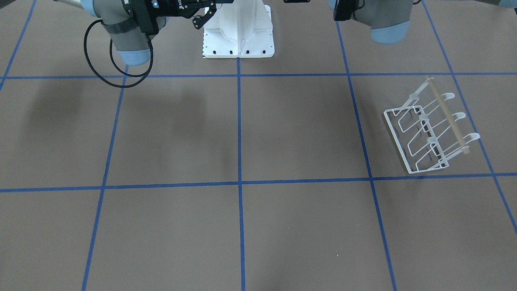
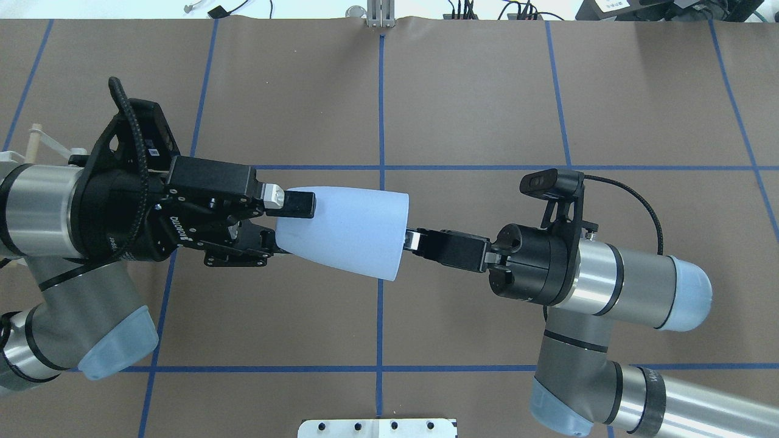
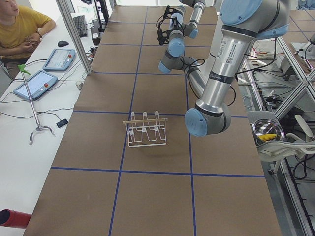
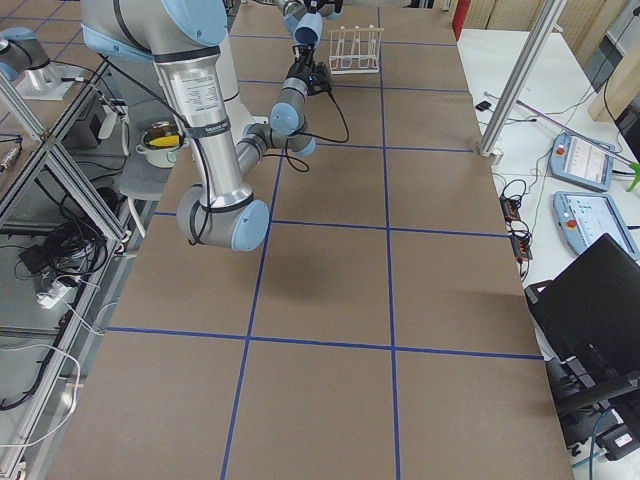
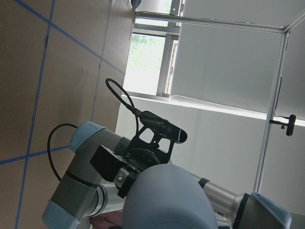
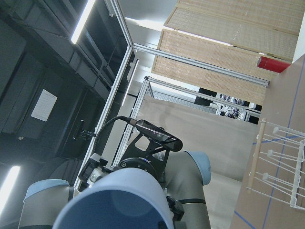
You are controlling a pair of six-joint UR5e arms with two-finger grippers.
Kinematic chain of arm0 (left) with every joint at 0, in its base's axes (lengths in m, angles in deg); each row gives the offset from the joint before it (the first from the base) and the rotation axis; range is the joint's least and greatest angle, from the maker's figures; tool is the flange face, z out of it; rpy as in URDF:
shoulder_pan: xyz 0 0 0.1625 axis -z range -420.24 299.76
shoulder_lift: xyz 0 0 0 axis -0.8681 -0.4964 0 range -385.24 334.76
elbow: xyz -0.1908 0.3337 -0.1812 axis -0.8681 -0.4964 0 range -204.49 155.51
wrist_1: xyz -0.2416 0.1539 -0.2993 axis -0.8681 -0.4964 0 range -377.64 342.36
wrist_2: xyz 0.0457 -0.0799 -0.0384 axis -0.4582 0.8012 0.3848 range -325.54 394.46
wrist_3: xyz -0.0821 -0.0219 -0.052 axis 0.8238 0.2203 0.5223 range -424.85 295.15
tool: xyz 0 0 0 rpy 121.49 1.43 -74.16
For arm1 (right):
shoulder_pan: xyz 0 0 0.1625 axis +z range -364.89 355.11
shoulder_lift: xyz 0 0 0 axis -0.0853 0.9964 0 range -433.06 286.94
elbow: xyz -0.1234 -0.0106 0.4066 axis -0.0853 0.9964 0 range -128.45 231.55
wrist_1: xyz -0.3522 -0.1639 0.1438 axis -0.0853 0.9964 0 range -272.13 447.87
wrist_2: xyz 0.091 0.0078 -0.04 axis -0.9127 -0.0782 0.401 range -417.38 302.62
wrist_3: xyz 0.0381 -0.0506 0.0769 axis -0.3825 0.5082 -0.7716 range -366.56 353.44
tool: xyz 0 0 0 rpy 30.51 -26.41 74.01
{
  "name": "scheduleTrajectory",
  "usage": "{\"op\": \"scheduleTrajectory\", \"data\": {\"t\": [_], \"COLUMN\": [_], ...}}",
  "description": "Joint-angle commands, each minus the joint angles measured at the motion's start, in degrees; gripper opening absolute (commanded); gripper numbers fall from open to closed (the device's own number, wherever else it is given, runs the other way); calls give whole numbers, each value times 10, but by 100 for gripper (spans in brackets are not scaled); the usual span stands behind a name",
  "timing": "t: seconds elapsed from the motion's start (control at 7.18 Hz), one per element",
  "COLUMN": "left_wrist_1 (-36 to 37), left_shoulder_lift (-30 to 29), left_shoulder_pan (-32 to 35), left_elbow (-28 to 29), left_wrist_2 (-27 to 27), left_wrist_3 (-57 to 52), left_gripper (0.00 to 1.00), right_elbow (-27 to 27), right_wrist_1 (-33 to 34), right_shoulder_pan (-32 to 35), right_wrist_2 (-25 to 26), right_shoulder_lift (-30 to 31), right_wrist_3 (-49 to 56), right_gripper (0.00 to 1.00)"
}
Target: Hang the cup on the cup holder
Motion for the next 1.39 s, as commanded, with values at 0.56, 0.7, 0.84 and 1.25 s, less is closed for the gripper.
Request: {"op": "scheduleTrajectory", "data": {"t": [0.56, 0.7, 0.84, 1.25], "left_wrist_1": [-3, -2, 0, 10], "left_shoulder_lift": [3, 3, 4, 39], "left_shoulder_pan": [2, 6, 10, 23], "left_elbow": [-1, -1, -1, 3], "left_wrist_2": [0, -1, -2, -15], "left_wrist_3": [-1, -2, -17, -74], "left_gripper": [0, 0, 0, 0], "right_elbow": [-3, 0, 2, 3], "right_wrist_1": [82, 112, 161, 397], "right_shoulder_pan": [121, 166, 221, 400], "right_wrist_2": [-77, -111, -170, -389], "right_shoulder_lift": [67, 85, 95, 98], "right_wrist_3": [-19, -29, -29, 52], "right_gripper": [100, 100, 100, 100]}}
